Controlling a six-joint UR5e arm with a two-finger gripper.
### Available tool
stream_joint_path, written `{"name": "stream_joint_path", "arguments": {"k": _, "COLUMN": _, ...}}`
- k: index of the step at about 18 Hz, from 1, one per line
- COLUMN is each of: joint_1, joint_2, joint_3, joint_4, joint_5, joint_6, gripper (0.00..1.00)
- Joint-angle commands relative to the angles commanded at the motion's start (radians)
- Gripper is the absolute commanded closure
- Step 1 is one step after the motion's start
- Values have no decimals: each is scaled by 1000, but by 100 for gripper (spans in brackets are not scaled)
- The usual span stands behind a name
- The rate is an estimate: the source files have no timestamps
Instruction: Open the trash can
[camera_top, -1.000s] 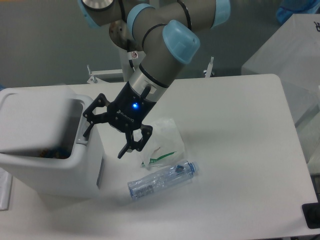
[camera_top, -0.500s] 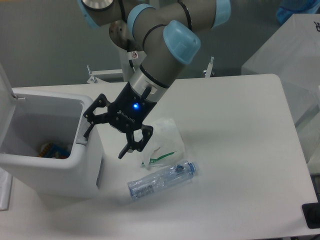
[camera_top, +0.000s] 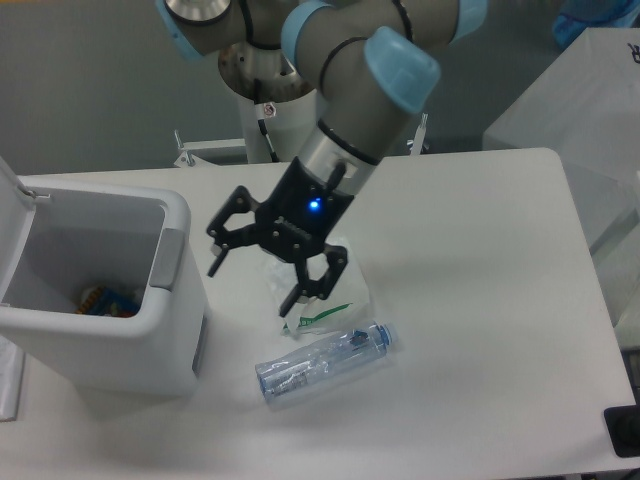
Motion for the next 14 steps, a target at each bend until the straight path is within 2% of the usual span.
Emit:
{"name": "stream_joint_path", "arguments": {"k": 4, "joint_1": 43, "joint_2": -5, "joint_3": -2, "joint_4": 9, "joint_5": 35, "joint_6": 46, "gripper": 0}}
{"name": "stream_joint_path", "arguments": {"k": 9, "joint_1": 43, "joint_2": -41, "joint_3": 3, "joint_4": 11, "joint_5": 337, "joint_6": 204, "gripper": 0}}
{"name": "stream_joint_path", "arguments": {"k": 14, "joint_1": 43, "joint_2": -104, "joint_3": 35, "joint_4": 25, "joint_5": 474, "joint_6": 365, "gripper": 0}}
